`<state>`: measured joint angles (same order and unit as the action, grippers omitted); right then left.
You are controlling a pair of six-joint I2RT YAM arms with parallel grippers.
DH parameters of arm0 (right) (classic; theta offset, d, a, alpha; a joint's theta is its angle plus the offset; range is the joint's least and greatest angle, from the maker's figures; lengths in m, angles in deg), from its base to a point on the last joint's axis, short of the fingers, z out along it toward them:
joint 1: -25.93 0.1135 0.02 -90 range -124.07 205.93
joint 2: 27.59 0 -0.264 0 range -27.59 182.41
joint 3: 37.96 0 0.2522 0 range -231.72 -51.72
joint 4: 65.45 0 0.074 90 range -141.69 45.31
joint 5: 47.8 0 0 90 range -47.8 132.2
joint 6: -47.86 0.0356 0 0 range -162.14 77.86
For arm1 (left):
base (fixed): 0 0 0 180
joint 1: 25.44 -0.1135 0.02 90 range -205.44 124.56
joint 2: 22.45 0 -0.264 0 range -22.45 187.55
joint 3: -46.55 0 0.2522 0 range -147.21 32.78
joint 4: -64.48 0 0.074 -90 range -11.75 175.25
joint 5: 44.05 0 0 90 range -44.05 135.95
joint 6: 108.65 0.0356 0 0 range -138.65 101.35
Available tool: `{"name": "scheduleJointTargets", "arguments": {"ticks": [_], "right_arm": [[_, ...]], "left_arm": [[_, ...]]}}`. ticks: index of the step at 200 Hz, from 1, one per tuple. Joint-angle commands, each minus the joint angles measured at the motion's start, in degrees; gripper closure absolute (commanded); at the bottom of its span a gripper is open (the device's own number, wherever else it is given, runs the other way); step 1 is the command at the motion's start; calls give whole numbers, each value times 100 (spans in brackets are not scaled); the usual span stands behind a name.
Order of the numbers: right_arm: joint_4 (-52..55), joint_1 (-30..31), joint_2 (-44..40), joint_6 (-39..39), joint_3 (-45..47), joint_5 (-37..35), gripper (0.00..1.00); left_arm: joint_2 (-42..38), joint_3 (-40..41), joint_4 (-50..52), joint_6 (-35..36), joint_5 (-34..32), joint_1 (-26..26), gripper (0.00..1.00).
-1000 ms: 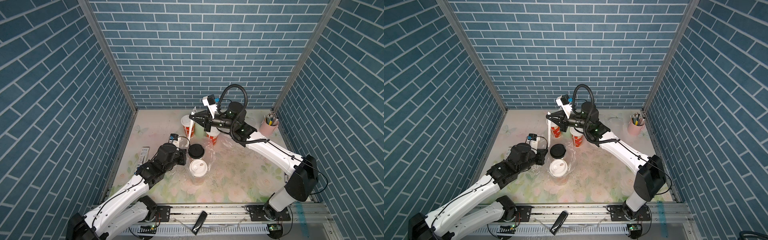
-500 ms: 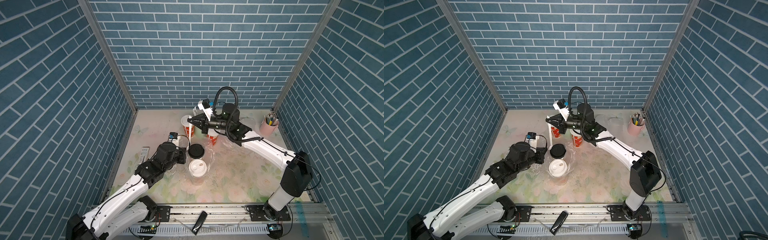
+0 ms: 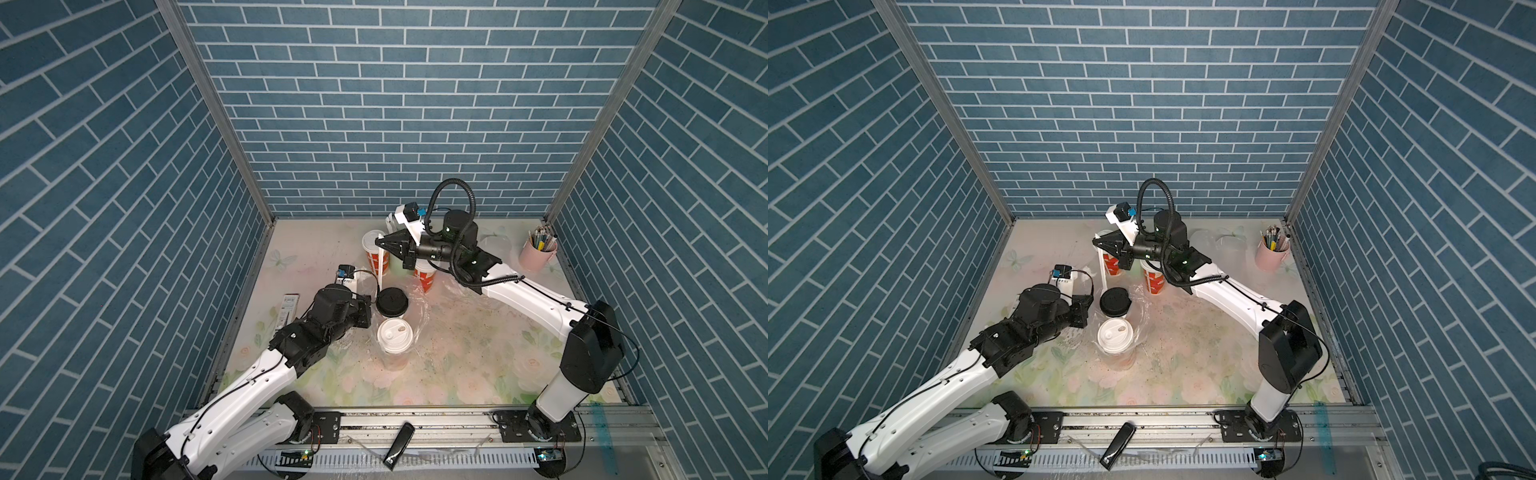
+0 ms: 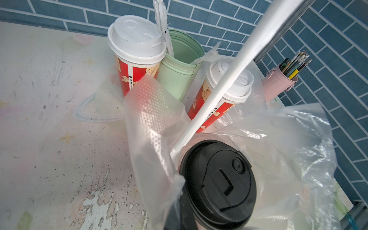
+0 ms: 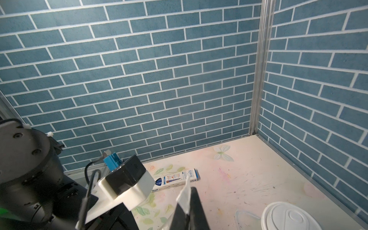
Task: Pack milk tea into plastic carrier bags
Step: Place the straw in the plastic carrier bag.
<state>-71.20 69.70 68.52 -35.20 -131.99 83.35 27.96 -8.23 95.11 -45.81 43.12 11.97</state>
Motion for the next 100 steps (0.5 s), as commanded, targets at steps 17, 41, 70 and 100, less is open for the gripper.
{"name": "scheduleJointTargets", "arguments": {"ticks": [17,41,70,100], "right_arm": [[34,16,-135,-427,271,-188,100],[-2,13,-215,-465,446,-222,100],[-171,18,-260,-415,700,-272,100],[-372,18,-256,-260,918,-359,100]], "left_arm": [[-68,-161,107,53,-74,-14,100],[-59,-161,125,44,-103,-12,100],[-69,-145,133,32,-130,-12,100],[-60,-144,151,26,-130,-10,100]]}}
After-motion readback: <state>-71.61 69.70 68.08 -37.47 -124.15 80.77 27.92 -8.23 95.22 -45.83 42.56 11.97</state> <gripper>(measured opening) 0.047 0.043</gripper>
